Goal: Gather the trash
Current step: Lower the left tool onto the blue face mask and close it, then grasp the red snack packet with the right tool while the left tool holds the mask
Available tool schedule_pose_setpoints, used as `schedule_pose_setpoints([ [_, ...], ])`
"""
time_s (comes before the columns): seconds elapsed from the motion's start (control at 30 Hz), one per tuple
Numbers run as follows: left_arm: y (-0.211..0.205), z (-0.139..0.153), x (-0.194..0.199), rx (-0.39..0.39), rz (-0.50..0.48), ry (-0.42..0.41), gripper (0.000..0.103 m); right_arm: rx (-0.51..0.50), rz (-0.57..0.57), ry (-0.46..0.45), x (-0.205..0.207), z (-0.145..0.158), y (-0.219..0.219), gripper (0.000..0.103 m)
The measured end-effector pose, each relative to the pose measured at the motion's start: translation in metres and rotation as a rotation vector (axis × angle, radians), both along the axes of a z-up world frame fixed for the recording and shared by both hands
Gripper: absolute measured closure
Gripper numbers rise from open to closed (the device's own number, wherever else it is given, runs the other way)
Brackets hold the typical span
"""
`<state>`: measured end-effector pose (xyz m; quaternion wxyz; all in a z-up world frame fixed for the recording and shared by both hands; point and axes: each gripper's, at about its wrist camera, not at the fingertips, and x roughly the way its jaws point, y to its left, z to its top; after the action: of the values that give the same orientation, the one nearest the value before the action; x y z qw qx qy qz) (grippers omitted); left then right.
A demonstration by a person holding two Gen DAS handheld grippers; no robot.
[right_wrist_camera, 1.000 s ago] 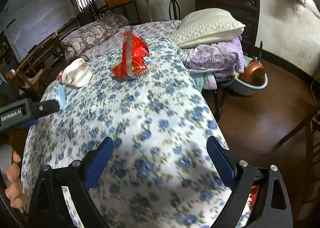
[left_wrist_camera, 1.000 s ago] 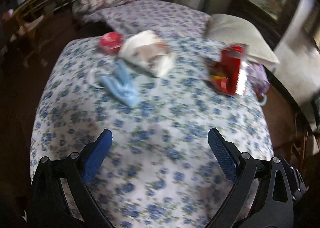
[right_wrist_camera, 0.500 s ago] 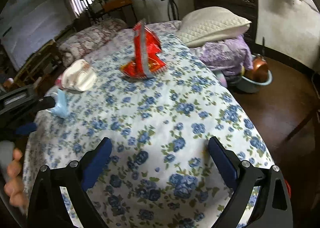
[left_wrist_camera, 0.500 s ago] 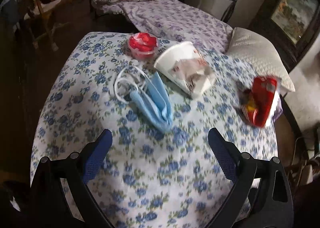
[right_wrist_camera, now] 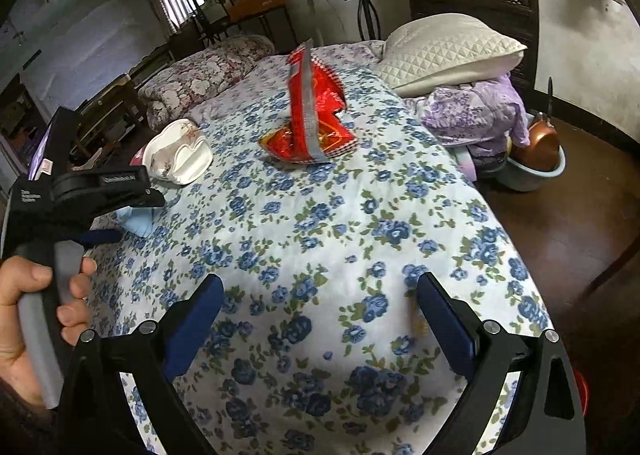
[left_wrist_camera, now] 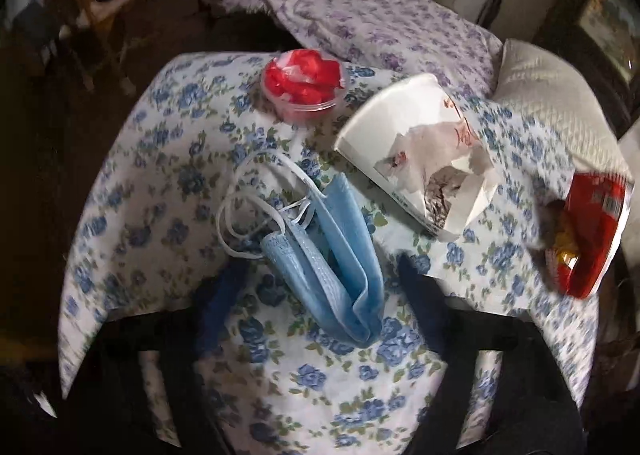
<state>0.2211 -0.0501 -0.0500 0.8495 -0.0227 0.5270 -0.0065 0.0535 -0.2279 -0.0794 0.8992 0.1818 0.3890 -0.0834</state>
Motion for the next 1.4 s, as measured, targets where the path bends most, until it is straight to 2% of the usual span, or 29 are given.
schedule_pose_setpoints([
  [0.07,0.003,0.002,-0.004,0.0,-0.01,0.001,0.056,0.003,0.003,0.001,-0.001,0.0,0.001,0.008],
  [0.17,0.012,0.004,-0.014,-0.029,-0.004,0.014,0.068,-0.014,0.003,0.002,-0.002,0.0,0.002,0.008],
  [0.27,0.018,0.011,-0.03,-0.006,0.001,-0.007,0.069,-0.037,0.002,-0.005,-0.004,0.001,0.001,0.008],
  [0.37,0.021,0.027,-0.055,0.035,-0.002,-0.064,0.07,-0.087,-0.004,-0.02,-0.006,0.003,-0.001,0.008],
  [0.53,0.02,0.042,-0.093,-0.003,-0.044,-0.117,0.075,-0.192,0.026,-0.06,-0.001,0.012,0.005,0.008],
  [0.6,0.016,0.04,-0.105,-0.048,-0.082,-0.103,0.076,-0.172,0.058,-0.064,0.009,0.015,0.006,0.008],
  [0.7,0.007,0.035,-0.106,-0.037,-0.11,-0.105,0.076,-0.194,0.063,-0.058,0.03,0.022,0.006,0.008],
  [0.77,0.007,0.031,-0.101,-0.018,-0.106,-0.107,0.076,-0.224,0.073,-0.066,0.05,0.03,0.005,0.017],
  [0.87,0.009,0.027,-0.091,-0.012,-0.109,-0.102,0.076,-0.292,0.075,-0.055,0.081,0.04,0.004,0.023],
  [1.0,0.017,0.024,-0.081,-0.029,-0.093,-0.092,0.076,-0.376,0.079,-0.025,0.116,0.041,0.01,0.026],
  [1.03,0.018,0.023,-0.08,-0.033,-0.09,-0.091,0.076,-0.392,0.076,-0.009,0.125,0.039,0.01,0.03],
  [1.07,0.019,0.024,-0.078,-0.034,-0.088,-0.093,0.076,-0.398,0.072,0.001,0.13,0.038,0.01,0.035],
  [1.2,0.02,0.025,-0.077,-0.03,-0.082,-0.101,0.076,-0.34,0.038,0.05,0.146,0.027,-0.002,0.039],
  [1.23,0.02,0.025,-0.077,-0.031,-0.08,-0.1,0.076,-0.312,0.032,0.07,0.149,0.023,-0.007,0.046],
  [1.27,0.019,0.024,-0.076,-0.03,-0.078,-0.099,0.076,-0.284,0.035,0.092,0.15,0.019,-0.01,0.065],
  [1.3,0.019,0.024,-0.075,-0.027,-0.079,-0.099,0.076,-0.269,0.041,0.099,0.15,0.018,-0.012,0.071],
  [1.4,0.014,0.024,-0.077,-0.021,-0.089,-0.1,0.076,-0.233,0.055,0.065,0.137,0.022,-0.014,0.079],
])
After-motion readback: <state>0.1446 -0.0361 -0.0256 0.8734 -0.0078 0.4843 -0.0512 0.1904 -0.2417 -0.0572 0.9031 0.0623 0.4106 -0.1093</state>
